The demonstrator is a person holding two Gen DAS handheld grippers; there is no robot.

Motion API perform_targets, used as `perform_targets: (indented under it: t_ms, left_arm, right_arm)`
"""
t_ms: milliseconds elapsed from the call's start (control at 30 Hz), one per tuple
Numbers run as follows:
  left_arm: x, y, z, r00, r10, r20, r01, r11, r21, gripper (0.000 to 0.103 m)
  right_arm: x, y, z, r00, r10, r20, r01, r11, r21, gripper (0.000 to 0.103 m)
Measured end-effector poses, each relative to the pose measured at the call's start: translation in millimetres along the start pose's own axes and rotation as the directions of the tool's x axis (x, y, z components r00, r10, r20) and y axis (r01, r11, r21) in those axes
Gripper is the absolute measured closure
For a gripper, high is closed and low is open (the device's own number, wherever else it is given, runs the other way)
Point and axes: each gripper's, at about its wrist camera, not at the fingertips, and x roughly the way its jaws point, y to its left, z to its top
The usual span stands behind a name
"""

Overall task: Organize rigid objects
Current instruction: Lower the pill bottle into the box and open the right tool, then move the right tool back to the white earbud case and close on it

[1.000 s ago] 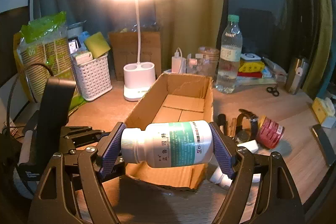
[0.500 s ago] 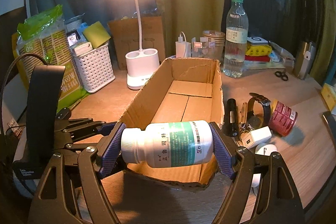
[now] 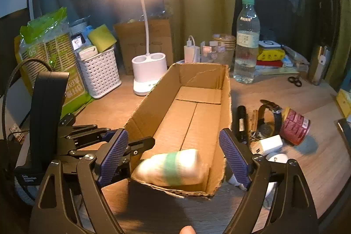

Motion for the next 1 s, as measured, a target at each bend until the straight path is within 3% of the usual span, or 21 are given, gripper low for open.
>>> perform_targets:
  t_ms: [467, 1000]
  left_arm:
    - [0.0, -0.2, -0.5, 1.000, 0.002, 0.000, -0.002, 1.000, 0.000, 0.066]
    - [-0.1, -0.3, -0.5, 1.000, 0.002, 0.000, -0.002, 1.000, 0.000, 0.066]
  right_arm:
    - [-23.7, -36.8, 4.2, 0.994, -0.091, 0.061, 0.087, 0.994, 0.073, 0.015]
    - [-48.9, -86.8, -2.3, 0.965, -0.250, 0.076, 0.238, 0.961, 0.142, 0.015]
